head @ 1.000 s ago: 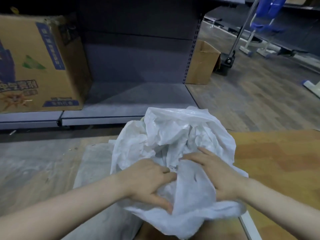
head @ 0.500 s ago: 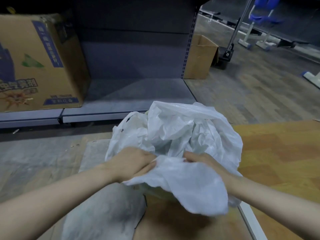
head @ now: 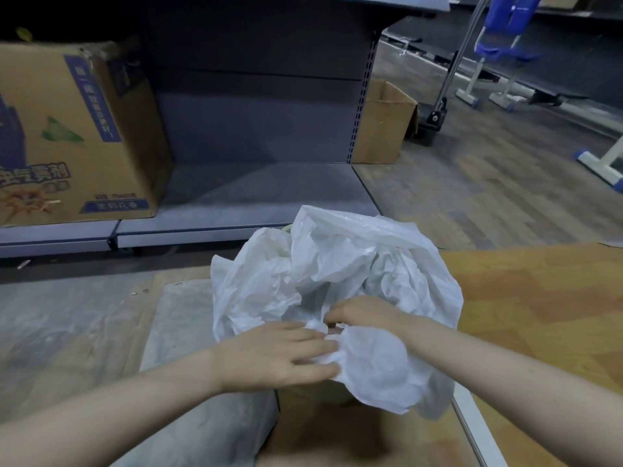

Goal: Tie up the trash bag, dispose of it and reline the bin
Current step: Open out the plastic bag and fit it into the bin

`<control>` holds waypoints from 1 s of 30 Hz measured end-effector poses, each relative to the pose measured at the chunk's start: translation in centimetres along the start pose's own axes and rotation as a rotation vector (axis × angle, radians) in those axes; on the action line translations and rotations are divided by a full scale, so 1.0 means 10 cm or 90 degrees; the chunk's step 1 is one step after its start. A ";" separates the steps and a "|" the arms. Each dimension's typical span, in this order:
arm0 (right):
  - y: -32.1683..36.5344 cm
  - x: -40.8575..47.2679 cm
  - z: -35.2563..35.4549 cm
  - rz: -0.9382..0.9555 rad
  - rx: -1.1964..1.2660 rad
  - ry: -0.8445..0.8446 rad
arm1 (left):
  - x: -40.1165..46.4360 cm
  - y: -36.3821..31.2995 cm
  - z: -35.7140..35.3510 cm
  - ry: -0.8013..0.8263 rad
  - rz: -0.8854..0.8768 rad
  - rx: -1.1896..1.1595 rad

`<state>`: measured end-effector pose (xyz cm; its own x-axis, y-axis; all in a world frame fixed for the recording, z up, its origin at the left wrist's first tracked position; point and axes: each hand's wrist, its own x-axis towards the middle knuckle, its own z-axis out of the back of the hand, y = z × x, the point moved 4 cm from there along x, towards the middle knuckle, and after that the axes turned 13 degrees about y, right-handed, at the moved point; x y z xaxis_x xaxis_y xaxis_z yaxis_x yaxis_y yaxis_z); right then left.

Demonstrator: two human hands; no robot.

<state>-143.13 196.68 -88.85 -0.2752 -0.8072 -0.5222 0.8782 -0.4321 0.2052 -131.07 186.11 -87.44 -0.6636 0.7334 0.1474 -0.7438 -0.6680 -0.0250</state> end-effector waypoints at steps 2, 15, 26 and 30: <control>0.06 -0.15 0.09 0.069 0.065 -0.119 | -0.09 0.05 -0.05 0.009 -0.039 0.088; 0.56 -0.42 -0.30 0.101 -0.317 -0.318 | 0.03 0.06 0.06 -0.111 0.152 -0.340; -0.49 -0.70 0.11 -0.232 0.174 -0.614 | -0.06 0.03 0.06 -0.203 0.085 -0.214; -0.74 -0.59 -0.05 -0.296 0.507 -0.333 | -0.07 -0.03 0.02 -0.216 0.053 -0.191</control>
<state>-147.84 204.79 -87.70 -0.8187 -0.4852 -0.3070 0.1853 -0.7295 0.6584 -130.37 185.76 -87.39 -0.6957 0.5629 0.4463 -0.7125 -0.6198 -0.3289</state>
